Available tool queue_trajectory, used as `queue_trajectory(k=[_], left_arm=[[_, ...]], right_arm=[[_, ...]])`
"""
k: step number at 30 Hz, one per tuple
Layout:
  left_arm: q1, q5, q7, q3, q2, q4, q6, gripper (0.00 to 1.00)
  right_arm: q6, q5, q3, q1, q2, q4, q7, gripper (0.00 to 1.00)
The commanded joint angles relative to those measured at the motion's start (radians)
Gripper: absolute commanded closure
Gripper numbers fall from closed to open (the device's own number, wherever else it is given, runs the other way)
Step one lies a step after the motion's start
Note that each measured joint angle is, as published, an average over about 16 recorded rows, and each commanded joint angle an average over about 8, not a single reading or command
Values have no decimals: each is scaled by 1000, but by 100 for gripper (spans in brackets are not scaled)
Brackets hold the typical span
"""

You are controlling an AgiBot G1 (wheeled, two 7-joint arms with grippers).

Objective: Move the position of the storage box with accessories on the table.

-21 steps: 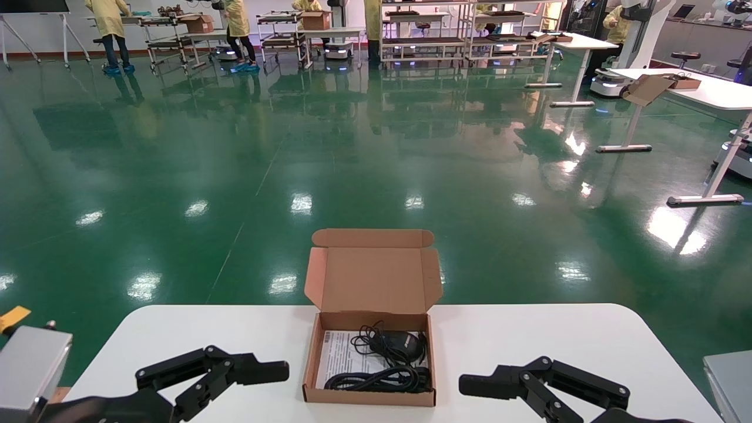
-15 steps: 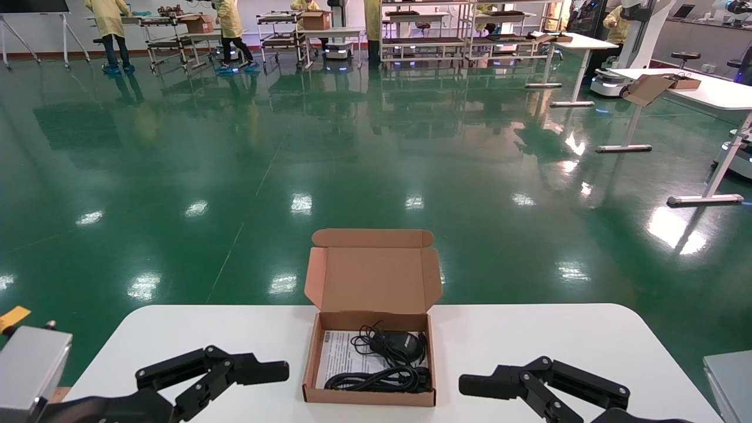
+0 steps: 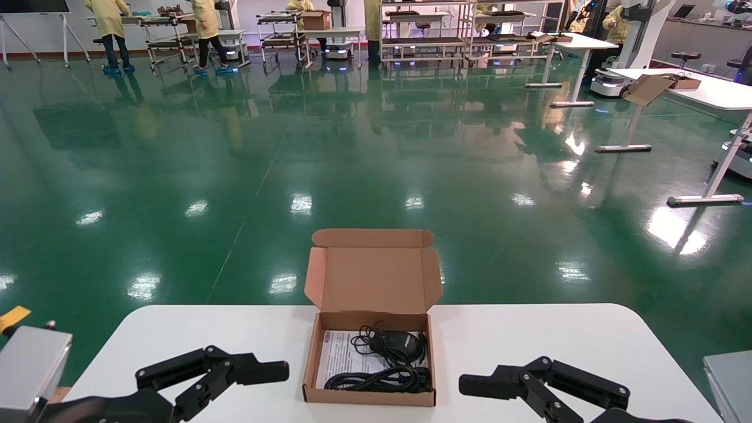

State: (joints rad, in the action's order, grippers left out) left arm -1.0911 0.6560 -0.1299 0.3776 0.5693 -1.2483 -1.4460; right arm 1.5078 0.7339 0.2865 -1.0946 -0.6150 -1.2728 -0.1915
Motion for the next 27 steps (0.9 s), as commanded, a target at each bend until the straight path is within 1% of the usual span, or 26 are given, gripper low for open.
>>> queue_trajectory(k=[1, 4, 6, 9, 13, 15, 21, 27], left_arm=[[0, 0, 0, 0, 0, 0, 0, 0], [0, 0, 0, 0, 0, 0, 0, 0], [0, 0, 0, 0, 0, 0, 0, 0], [0, 0, 0, 0, 0, 0, 0, 0], [0, 0, 0, 0, 0, 0, 0, 0], [0, 0, 0, 0, 0, 0, 0, 0], [0, 0, 0, 0, 0, 0, 0, 0], [0, 0, 0, 0, 0, 0, 0, 0]], right_arm=[[-4, -7, -4, 8, 0, -1, 1, 0], [24, 15, 13, -39, -6, 14, -7, 0], [44, 42, 32, -98, -15, 35, -12, 0], [68, 78, 70, -205, -40, 106, -31, 0], [64, 130, 130, -349, -84, 258, -84, 0], [58, 173, 165, -415, -107, 341, -123, 0], [62, 353, 293, -595, -189, 566, -230, 0], [56, 521, 418, -742, -284, 789, -301, 0]])
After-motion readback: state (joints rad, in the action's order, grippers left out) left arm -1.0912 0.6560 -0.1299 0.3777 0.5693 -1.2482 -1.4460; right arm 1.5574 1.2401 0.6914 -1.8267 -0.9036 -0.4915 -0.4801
